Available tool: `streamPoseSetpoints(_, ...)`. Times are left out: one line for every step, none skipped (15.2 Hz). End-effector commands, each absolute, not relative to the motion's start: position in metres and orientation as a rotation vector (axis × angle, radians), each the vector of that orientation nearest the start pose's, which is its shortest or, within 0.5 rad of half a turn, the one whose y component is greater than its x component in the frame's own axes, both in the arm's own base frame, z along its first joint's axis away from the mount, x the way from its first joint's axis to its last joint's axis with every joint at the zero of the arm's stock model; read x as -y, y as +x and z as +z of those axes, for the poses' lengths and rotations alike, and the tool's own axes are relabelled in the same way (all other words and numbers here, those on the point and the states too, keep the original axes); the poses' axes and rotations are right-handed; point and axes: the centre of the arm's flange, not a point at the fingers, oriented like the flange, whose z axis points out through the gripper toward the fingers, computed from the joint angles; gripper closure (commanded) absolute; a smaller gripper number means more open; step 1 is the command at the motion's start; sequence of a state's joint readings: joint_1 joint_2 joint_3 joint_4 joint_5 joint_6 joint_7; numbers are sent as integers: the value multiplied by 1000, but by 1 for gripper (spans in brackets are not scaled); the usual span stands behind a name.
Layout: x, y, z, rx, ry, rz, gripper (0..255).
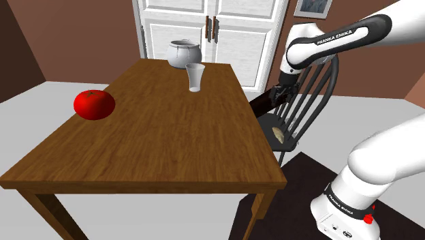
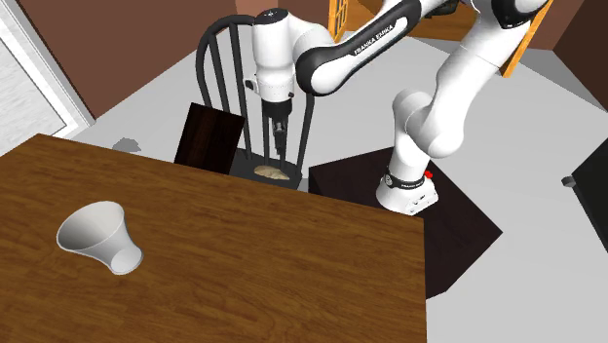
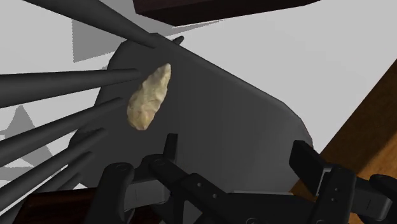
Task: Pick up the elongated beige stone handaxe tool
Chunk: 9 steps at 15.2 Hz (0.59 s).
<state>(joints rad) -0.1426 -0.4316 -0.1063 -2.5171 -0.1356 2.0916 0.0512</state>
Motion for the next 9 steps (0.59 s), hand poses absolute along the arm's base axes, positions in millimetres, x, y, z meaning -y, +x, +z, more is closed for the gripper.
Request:
streamPoseSetpoints(122, 400, 408, -381, -3198, 13, 0)
streamPoseSetpoints(130, 403, 398, -392, -3199, 19, 0)
streamPoseSetpoints(137, 407, 387, -403, -3200, 25, 0)
streamPoseSetpoints(144, 411, 377, -414, -3200, 32, 0)
streamPoseSetpoints(152, 414, 366, -426, -3201, 38, 0)
streamPoseSetpoints(159, 417, 356, -437, -3202, 44, 0)
streamPoseSetpoints(167, 421, 346, -448, -3203, 50, 0)
streamPoseSetpoints(174, 424, 335, -460, -3203, 56, 0)
streamPoseSetpoints(182, 427, 325, -471, -3204, 63, 0)
